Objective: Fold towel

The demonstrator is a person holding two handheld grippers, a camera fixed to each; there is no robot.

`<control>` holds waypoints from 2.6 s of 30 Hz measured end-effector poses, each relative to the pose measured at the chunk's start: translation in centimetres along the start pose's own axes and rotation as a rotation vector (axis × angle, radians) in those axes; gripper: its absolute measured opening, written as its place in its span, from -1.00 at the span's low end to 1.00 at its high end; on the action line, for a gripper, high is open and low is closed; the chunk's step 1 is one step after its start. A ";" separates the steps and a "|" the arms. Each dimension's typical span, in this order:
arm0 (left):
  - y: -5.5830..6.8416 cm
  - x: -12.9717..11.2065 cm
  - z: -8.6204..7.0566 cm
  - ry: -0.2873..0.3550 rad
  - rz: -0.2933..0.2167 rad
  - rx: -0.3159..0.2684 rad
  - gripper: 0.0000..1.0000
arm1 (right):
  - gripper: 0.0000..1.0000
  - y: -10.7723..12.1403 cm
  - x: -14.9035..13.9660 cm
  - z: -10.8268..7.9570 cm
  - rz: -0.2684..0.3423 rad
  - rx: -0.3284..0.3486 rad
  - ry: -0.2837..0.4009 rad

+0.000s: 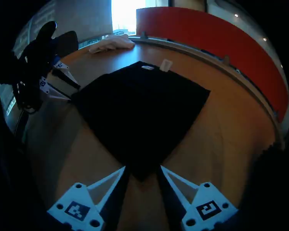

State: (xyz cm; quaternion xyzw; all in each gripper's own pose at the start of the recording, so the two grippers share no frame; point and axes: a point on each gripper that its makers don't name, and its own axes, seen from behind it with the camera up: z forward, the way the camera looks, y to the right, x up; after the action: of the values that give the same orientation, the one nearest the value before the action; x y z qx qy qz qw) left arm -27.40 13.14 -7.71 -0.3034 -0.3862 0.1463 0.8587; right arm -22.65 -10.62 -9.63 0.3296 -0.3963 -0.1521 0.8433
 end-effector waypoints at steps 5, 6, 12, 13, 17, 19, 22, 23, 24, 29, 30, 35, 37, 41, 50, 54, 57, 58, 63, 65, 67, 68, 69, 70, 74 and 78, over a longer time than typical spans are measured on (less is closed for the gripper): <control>0.3 0.1 0.1 -0.004 -0.004 0.004 0.04 | -0.49 -0.1 0.1 0.1 0.006 -0.001 -0.004; 0.3 0.1 0.1 -0.005 -0.004 0.005 -0.01 | -0.51 -0.1 0.2 0.1 0.007 0.000 -0.004; 0.0 0.3 0.1 -0.012 -0.018 0.021 -0.58 | -0.65 -0.4 0.2 0.1 0.012 0.000 -0.006; -0.1 0.3 0.1 -0.013 -0.023 0.022 -0.61 | -0.65 -0.5 0.1 0.1 0.013 0.002 -0.005; -0.3 0.3 0.1 -0.019 -0.049 0.024 -0.68 | -0.66 -0.7 0.1 -0.1 0.016 0.007 -0.002; -0.3 0.4 0.1 -0.021 -0.064 0.021 -0.70 | -0.67 -0.7 0.2 -0.2 0.016 0.008 0.002; -0.3 0.5 0.0 -0.021 -0.088 0.017 -0.72 | -0.67 -0.6 0.5 -0.4 0.017 0.005 0.010; -0.3 0.6 -0.1 -0.020 -0.096 0.016 -0.72 | -0.67 -0.5 0.6 -0.4 0.017 0.003 0.013; -0.2 0.6 -0.1 -0.019 -0.102 0.015 -0.72 | -0.68 -0.4 0.7 -0.5 0.017 0.001 0.016; 0.1 1.3 -0.6 -0.007 -0.110 0.020 -0.72 | -0.68 0.0 1.1 -1.2 0.019 0.000 0.019; 0.2 1.5 -0.8 -0.005 -0.111 0.020 -0.72 | -0.68 0.1 1.2 -1.3 0.021 0.000 0.019; 0.6 2.5 -1.9 0.004 -0.131 0.019 -0.72 | -0.68 0.5 2.1 -2.5 0.032 -0.005 0.028; 0.7 2.9 -2.4 0.010 -0.143 0.019 -0.72 | -0.68 0.6 2.6 -3.0 0.032 -0.008 0.036; 0.7 3.8 -3.7 0.024 -0.167 0.024 -0.72 | -0.68 0.5 3.7 -4.3 0.023 -0.010 0.054; 0.8 5.8 -7.0 0.047 -0.209 0.039 -0.72 | -0.68 -0.1 6.0 -7.4 -0.011 -0.013 0.082; 1.1 6.5 -8.2 0.050 -0.217 0.042 -0.72 | -0.68 -0.2 7.0 -8.5 -0.014 -0.011 0.090; 1.4 6.8 -9.1 0.050 -0.221 0.041 -0.72 | -0.68 -0.2 7.6 -9.3 -0.015 -0.009 0.093; 1.6 6.9 -9.3 0.050 -0.223 0.040 -0.72 | -0.68 -0.3 7.7 -9.6 -0.017 -0.007 0.092; 2.1 7.2 -10.5 0.051 -0.235 0.035 -0.72 | -0.68 -0.5 8.0 -10.8 -0.032 0.002 0.083; 2.3 7.3 -10.9 0.053 -0.241 0.033 -0.72 | -0.68 -0.8 8.1 -11.1 -0.037 0.009 0.080; 2.3 7.4 -11.3 0.054 -0.245 0.032 -0.72 | -0.68 -1.0 8.3 -11.5 -0.042 0.013 0.078; 2.3 7.5 -11.5 0.055 -0.247 0.032 -0.72 | -0.68 -1.1 8.3 -11.6 -0.043 0.015 0.077; 2.3 7.5 -11.7 0.055 -0.249 0.032 -0.72 | -0.68 -1.2 8.4 -11.8 -0.045 0.017 0.077; 2.3 7.5 -11.9 0.056 -0.249 0.032 -0.72 | -0.68 -1.3 8.5 -11.9 -0.046 0.018 0.077; 2.3 7.7 -12.6 0.058 -0.250 0.033 -0.72 | -0.68 -1.6 8.8 -12.5 -0.049 0.022 0.077; 2.5 7.8 -13.1 0.060 -0.250 0.030 -0.72 | -0.68 -2.0 9.0 -12.8 -0.055 0.027 0.075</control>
State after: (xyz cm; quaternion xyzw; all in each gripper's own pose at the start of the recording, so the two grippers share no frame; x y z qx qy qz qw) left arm -12.46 13.56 -11.55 -0.2440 -0.3930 0.0346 0.8859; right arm -7.07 -11.18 -11.82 0.3573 -0.3573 -0.1573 0.8485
